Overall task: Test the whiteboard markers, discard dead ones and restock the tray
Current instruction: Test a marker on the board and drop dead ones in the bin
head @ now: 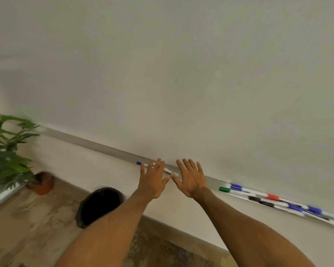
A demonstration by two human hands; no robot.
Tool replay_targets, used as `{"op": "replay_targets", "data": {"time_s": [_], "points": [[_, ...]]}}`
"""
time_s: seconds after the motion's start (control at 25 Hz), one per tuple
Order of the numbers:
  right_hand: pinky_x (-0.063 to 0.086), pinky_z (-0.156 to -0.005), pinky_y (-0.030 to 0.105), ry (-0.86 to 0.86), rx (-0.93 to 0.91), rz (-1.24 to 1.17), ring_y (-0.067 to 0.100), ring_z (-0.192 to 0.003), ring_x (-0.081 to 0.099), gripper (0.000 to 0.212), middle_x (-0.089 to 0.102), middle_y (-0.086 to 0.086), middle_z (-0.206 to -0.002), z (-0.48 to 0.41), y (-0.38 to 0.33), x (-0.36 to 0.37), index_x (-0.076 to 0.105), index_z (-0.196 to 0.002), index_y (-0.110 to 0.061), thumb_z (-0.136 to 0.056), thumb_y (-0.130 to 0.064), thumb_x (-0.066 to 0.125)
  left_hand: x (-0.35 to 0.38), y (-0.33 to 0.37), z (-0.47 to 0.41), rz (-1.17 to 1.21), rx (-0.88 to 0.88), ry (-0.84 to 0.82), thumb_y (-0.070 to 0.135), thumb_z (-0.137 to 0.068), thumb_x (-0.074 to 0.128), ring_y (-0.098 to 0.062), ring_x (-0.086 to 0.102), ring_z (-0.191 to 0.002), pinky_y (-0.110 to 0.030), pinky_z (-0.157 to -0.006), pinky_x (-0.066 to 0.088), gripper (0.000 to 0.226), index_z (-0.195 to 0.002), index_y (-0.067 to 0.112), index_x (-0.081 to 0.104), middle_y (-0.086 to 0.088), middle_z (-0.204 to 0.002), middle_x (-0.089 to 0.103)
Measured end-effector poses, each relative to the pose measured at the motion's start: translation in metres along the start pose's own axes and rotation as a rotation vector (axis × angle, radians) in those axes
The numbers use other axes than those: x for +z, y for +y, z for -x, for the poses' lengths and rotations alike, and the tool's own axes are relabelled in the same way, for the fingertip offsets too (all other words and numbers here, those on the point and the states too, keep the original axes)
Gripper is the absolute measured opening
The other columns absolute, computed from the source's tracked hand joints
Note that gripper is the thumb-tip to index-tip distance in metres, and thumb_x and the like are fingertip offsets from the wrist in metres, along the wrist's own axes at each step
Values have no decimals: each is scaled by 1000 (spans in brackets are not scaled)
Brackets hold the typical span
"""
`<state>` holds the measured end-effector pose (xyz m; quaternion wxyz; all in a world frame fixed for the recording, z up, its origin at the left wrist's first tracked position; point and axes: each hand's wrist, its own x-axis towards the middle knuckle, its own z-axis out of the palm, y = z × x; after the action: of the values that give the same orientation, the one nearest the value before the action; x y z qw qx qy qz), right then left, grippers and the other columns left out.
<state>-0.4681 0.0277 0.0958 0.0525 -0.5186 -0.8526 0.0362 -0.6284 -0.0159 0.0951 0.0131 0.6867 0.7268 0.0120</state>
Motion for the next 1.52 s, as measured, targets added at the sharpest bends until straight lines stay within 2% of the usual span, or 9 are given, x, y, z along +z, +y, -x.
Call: {"op": "replay_targets", "data": {"time_s": [0.08, 0.24, 0.44, 0.6, 0.72, 0.84, 1.0, 1.32, 1.52], "points": [[0, -117, 46, -21, 53, 18, 25, -145, 5, 70, 12, 4, -158, 18, 35, 1, 9, -149, -25, -92, -64, 11, 8, 40, -3, 1, 44, -8, 56, -98, 22, -25, -5, -147, -52, -116, -4, 68, -153, 21, 1, -1, -160, -5], [1, -116, 47, -2, 119, 7, 25, -145, 7, 94, 13, 3, -158, 59, 108, -1, 10, -149, -26, -73, -76, -16, 15, 123, -8, 14, 101, -19, 53, -99, 24, -26, -6, -147, -53, -115, -4, 67, -153, 19, 3, -2, -160, -4], [5, -116, 47, -6, 193, -30, 27, -144, 13, 78, 20, 5, -155, 110, 190, -7, 18, -148, -24, -83, -66, 3, 30, 222, -9, 22, 156, -71, 52, -99, 21, -26, -7, -147, -53, -117, -2, 66, -153, 20, 0, -3, -160, -6], [13, -115, 47, 8, 219, -45, 27, -138, 26, 71, 33, 6, -148, 145, 246, -6, 28, -144, -21, -88, -62, 13, 49, 290, -3, 63, 188, -114, 48, -101, 22, -24, -6, -147, -51, -116, -2, 62, -153, 20, 2, -1, -160, -5], [10, -116, 46, -19, 237, -32, 25, -139, 22, 59, 30, 5, -149, 172, 284, 2, 25, -145, -21, -96, -54, 25, 61, 336, 2, 84, 207, -137, 46, -101, 25, -24, -6, -147, -51, -116, -2, 61, -153, 20, 4, -1, -160, -5], [8, -116, 44, -52, 254, -13, 23, -141, 19, 56, 26, 3, -152, 191, 318, 9, 20, -147, -24, -98, -51, 22, 70, 376, 3, 68, 231, -172, 47, -101, 26, -25, -9, -147, -51, -115, -6, 64, -153, 21, -1, -1, -160, -7], [10, -117, 43, -94, 283, -14, 24, -143, 16, 55, 23, 5, -154, 207, 358, 18, 19, -149, -21, -100, -47, 23, 83, 417, -4, 61, 254, -210, 45, -102, 25, -24, -15, -146, -51, -115, -8, 64, -152, 20, -6, -1, -160, -13], [12, -117, 40, -120, 293, -22, 25, -143, 18, 49, 24, 6, -154, 220, 394, 36, 23, -147, -17, -101, -21, 37, 116, 452, -9, 65, 269, -287, 50, -100, 28, -26, -24, -142, -55, -112, -11, 70, -149, 27, -16, 1, -156, -25], [27, -112, 37, -25, 305, 12, 25, -130, 38, 48, 42, 6, -141, 215, 402, 35, 36, -139, -19, -94, -12, 50, 125, 452, -7, 87, 265, -307, 53, -99, 27, -25, -25, -142, -54, -112, -12, 71, -149, 28, -17, 1, -156, -24]]}}
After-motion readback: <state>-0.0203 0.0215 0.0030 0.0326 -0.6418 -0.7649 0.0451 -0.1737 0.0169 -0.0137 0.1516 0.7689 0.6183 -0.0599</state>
